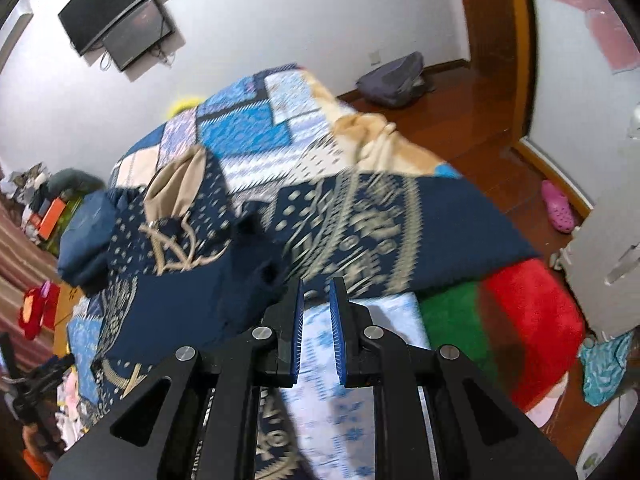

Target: Fold large clothes

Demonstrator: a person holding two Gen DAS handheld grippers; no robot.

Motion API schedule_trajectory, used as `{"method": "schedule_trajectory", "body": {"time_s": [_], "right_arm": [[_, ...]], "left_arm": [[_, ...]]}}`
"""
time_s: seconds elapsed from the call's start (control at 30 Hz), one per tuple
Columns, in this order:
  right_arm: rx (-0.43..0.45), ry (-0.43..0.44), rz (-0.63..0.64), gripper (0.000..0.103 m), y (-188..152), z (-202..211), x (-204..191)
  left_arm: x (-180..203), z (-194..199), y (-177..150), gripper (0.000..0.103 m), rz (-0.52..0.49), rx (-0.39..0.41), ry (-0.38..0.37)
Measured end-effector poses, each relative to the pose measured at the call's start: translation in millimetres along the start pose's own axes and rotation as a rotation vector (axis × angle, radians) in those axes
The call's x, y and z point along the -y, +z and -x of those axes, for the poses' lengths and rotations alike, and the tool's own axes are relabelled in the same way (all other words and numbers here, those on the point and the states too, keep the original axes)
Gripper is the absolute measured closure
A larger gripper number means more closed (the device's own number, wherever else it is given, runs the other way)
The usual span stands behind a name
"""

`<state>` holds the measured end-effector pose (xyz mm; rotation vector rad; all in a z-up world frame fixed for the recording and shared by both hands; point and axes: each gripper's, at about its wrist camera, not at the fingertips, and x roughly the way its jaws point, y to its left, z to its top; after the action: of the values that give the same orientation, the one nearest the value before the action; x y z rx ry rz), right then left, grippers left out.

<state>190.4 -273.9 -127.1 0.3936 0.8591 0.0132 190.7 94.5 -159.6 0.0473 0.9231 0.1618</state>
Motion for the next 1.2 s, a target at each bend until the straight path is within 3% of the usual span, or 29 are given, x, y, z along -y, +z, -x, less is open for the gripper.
{"method": "schedule_trajectory", "body": {"time_s": [0.1, 0.17, 0.23, 0.3, 0.43, 0.63, 0.77, 1.07, 1.2], "right_arm": [[0.043, -0.027, -0.031, 0.090, 10, 11, 16], [0.051, -0.039, -0.066, 0.081, 16, 16, 29], [0.041, -0.038, -0.118, 0.055, 19, 16, 46], [0.042, -0.048, -0.170, 0.052, 18, 15, 61], [0.002, -0.047, -0.266, 0.052, 15, 1, 93], [-0.110, 0.057, -0.439, 0.052, 3, -36, 132], [-0.096, 0.078, -0.494, 0.052, 5, -51, 142], [-0.052, -0.034, -0.510, 0.052, 41, -84, 156], [0.000, -0.099, -0.463, 0.079, 52, -75, 143]], "left_arm": [[16, 17, 18, 0.018, -0.020, 0.064, -0.033], [30, 25, 32, 0.016, -0.023, 0.108, -0.070], [39, 26, 41, 0.015, -0.024, 0.122, -0.099], [51, 23, 49, 0.015, -0.028, 0.124, -0.121], [73, 13, 54, 0.015, -0.044, 0.102, -0.151], [91, -13, 45, 0.015, -0.053, 0.031, -0.185], [95, -25, 37, 0.015, -0.049, -0.009, -0.187], [83, -29, 29, 0.015, -0.028, -0.022, -0.164], [71, -29, 25, 0.015, -0.008, -0.024, -0.150]]}}
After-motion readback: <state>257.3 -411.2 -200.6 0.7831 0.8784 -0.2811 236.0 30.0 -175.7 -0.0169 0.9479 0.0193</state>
